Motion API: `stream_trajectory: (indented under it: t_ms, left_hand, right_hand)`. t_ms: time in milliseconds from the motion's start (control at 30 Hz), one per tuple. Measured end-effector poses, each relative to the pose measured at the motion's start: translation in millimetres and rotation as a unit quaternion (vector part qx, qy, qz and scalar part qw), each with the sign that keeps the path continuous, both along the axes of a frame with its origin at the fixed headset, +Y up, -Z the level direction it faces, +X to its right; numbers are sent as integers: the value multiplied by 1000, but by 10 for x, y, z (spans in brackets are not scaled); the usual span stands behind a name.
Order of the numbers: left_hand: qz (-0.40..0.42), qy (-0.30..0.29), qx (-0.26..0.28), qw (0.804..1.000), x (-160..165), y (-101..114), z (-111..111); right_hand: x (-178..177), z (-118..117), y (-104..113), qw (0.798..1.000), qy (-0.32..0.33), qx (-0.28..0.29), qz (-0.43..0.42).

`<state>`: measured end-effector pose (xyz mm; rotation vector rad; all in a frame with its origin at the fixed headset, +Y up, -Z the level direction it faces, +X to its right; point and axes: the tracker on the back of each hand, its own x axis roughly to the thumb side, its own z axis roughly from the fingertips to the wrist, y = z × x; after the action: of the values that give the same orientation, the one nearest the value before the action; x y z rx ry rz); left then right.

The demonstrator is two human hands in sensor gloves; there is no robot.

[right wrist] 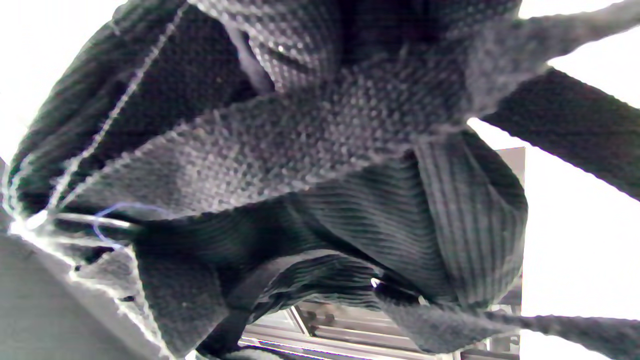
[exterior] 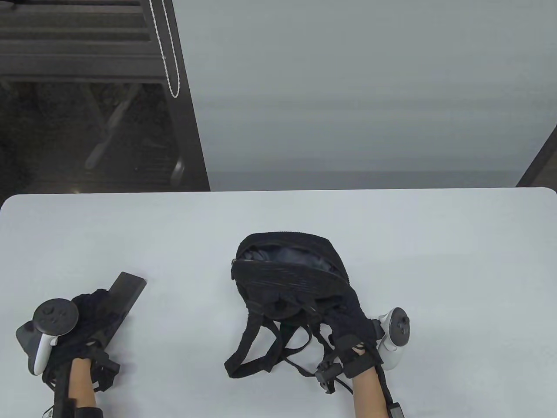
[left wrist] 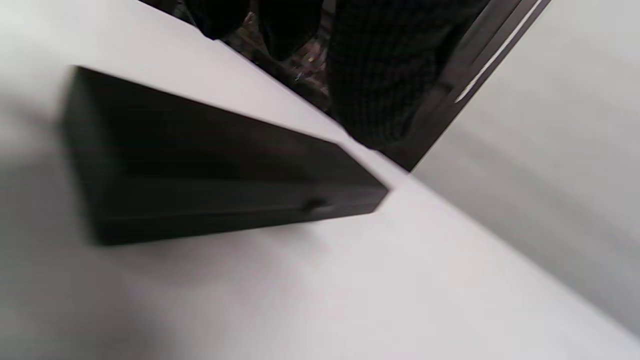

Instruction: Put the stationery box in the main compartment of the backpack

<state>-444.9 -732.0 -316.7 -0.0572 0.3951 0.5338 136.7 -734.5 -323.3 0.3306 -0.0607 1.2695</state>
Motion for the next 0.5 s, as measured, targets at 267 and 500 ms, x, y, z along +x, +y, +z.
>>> stream_trajectory:
  t_ms: [267,500]
  left_hand:
    - [-44,2,-78,996,-8,-173,-8]
    - [-46,-5,-73,996,42,-203,-12]
  right_hand:
    - [-1,-2,0,1000,3,0,-5]
    - [8,-1,-4,1000,1,1,-10]
